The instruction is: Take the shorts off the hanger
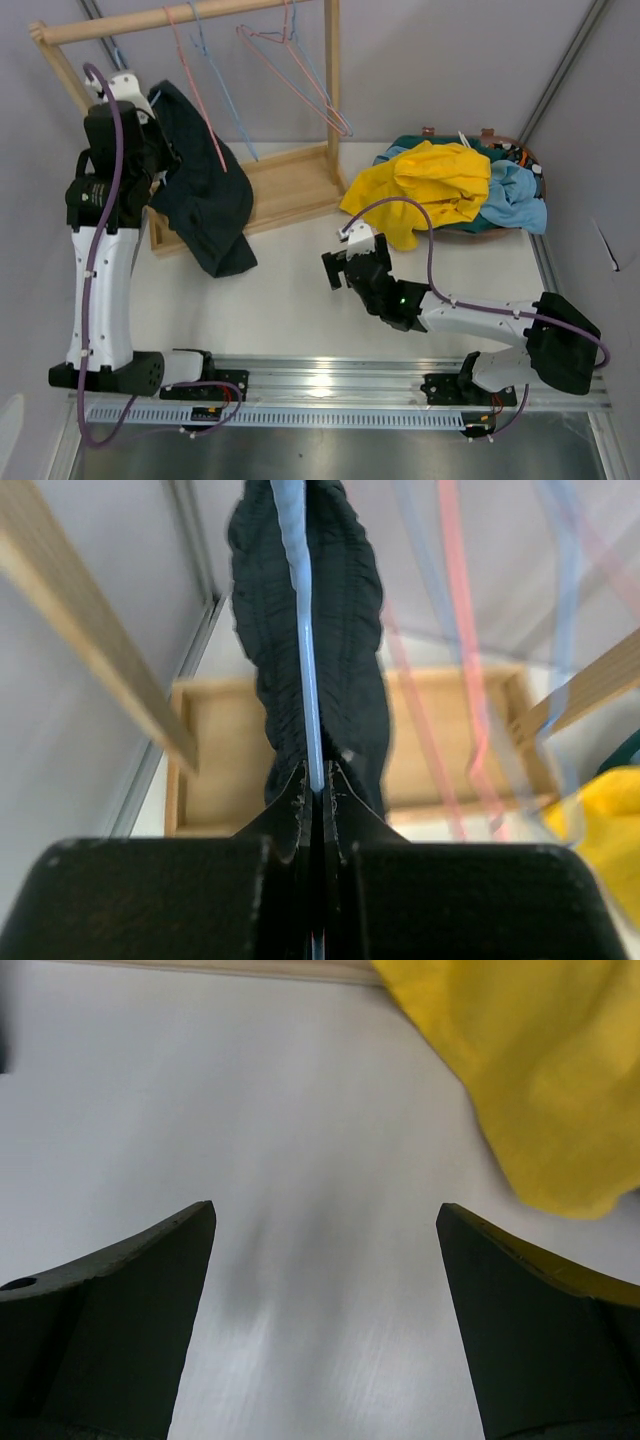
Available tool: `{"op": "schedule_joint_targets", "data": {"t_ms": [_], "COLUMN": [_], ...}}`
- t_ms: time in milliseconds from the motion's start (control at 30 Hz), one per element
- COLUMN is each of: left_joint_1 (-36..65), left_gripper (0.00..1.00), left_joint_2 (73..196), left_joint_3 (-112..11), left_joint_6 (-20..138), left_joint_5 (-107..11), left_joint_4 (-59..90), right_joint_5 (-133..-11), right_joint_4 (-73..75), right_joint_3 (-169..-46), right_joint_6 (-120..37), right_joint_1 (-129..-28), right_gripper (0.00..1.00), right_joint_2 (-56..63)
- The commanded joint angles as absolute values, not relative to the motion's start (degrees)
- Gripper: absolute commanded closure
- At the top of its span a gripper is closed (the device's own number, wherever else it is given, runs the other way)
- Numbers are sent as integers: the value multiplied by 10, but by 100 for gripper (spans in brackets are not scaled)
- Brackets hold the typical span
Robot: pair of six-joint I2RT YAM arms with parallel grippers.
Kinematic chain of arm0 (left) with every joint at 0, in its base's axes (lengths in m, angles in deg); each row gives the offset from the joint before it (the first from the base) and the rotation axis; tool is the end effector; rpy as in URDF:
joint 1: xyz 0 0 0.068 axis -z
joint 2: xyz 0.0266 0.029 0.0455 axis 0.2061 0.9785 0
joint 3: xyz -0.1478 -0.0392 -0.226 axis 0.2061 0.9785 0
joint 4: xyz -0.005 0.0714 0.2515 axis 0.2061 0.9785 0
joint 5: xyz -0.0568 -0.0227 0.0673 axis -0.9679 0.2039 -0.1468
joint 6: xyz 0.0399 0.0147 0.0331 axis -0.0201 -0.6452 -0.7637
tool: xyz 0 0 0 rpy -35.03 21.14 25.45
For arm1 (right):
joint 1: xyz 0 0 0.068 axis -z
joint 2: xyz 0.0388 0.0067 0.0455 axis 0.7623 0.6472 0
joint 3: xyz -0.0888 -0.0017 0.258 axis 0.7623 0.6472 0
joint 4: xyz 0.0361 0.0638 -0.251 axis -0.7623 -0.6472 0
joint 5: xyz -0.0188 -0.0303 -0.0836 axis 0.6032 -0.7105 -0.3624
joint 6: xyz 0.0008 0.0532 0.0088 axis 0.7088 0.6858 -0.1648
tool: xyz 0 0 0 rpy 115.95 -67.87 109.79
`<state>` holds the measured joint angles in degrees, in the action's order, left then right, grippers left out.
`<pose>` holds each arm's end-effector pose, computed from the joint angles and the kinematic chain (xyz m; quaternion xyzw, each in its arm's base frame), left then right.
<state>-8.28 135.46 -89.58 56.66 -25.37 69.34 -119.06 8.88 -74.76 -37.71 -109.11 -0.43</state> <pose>0.2298 -0.0059 0.5282 -0.1143 0.7918 0.0300 0.5993 0.1660 0.2369 0.2361 -0.1726 0.8044 0.0472 0.5665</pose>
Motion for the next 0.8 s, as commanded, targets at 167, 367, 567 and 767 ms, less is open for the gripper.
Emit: {"op": "schedule_joint_targets", "data": {"t_ms": [167,367,567,767], "left_joint_1": [-76,-72,-62,-60], "left_gripper": [100,100,100,100], "left_joint_2": [1250,1265,1283,1287], "left_joint_3": [-742,-743,-787,-813], "left_joint_6": [612,642,651,640], "left_joint_5": [-222,-241,-250,-263], "left_joint_4": [638,639,660,675], "right_joint_5": [-1267,-1259,-1243,-1212], "right_joint_4": [127,202,223,223], "right_joint_3": [-914,-1102,-1273,-1352], "right_joint_6": [-481,-563,-628,-596], "right_joint_1": [-1295,-1391,-1378,-1338], "right_gripper": [1,1,1,0], "right_joint_2": [-9,135,305,395]}}
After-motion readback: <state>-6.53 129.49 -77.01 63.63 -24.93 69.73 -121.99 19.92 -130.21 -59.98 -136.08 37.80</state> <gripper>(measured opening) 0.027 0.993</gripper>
